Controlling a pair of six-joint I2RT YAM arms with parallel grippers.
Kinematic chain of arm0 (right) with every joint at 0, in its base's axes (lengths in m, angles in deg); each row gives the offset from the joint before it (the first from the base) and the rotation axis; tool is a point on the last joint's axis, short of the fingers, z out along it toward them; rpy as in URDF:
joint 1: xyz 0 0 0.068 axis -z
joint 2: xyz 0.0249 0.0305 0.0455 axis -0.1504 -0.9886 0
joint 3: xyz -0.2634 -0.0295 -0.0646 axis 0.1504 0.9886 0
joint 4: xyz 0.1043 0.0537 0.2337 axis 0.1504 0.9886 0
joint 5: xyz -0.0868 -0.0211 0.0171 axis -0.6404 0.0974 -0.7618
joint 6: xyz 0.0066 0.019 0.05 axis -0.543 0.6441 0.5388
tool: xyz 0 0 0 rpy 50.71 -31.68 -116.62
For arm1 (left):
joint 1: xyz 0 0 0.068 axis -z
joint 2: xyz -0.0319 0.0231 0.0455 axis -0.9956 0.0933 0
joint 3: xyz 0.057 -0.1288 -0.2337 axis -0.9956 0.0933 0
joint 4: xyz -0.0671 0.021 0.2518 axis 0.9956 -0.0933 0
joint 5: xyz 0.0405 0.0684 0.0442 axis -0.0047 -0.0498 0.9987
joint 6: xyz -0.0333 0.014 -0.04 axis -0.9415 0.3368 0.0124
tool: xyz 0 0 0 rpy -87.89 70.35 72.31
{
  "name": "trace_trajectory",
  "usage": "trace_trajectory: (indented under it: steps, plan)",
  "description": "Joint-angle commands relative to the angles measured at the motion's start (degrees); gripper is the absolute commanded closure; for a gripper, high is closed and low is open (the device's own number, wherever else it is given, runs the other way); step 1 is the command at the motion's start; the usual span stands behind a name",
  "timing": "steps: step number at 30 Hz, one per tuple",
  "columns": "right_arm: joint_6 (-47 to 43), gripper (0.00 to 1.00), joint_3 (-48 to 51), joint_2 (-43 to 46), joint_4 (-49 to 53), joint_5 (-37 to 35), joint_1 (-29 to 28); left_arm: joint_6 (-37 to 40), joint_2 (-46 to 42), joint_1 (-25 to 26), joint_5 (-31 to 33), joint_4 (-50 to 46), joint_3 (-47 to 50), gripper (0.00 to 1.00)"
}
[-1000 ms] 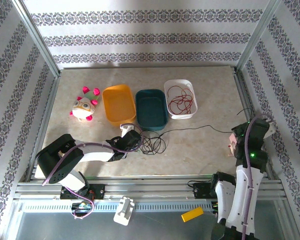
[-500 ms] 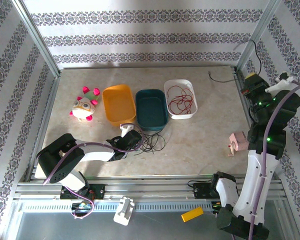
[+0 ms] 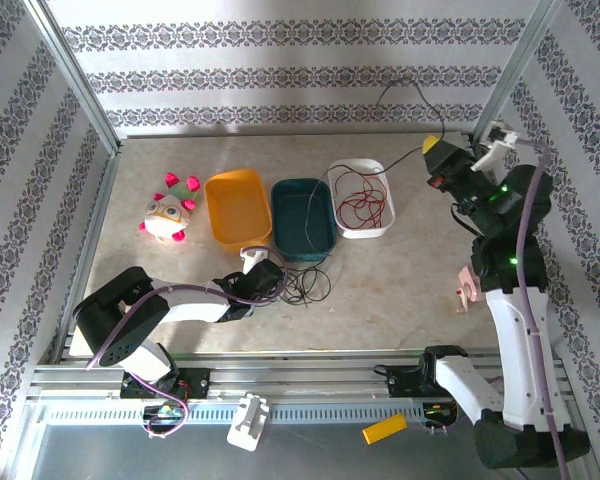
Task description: Untangle the cables
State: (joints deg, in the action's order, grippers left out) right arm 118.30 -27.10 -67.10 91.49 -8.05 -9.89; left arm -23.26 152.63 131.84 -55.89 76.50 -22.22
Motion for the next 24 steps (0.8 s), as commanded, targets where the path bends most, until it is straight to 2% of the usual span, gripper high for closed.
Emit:
trace_trajectory:
  steps: [1,4,7,15,24]
  plan:
    - [-1.0,1.00,1.1,-3.4,-5.1,-3.1,-5.4,1.4,3.5,-1.7,3.3,-11.4,2.8,1.00]
    - [-2.6,1.00,0.5,-7.5,-6.2,-5.9,-11.5,0.9,2.4,-1.7,3.5,-11.2,3.4,1.00]
    - [-3.7,1.00,-0.3,-11.5,-6.9,-7.8,-15.1,0.7,1.5,-1.7,3.8,-11.1,3.7,1.00]
    - [-7.5,1.00,-2.4,-18.6,-5.7,-11.2,-16.9,0.1,-0.2,-1.7,4.4,-12.1,4.4,1.00]
    - [-11.7,1.00,2.3,-24.3,-3.5,-18.7,-20.5,0.2,0.2,-1.7,4.4,-12.2,4.2,1.00]
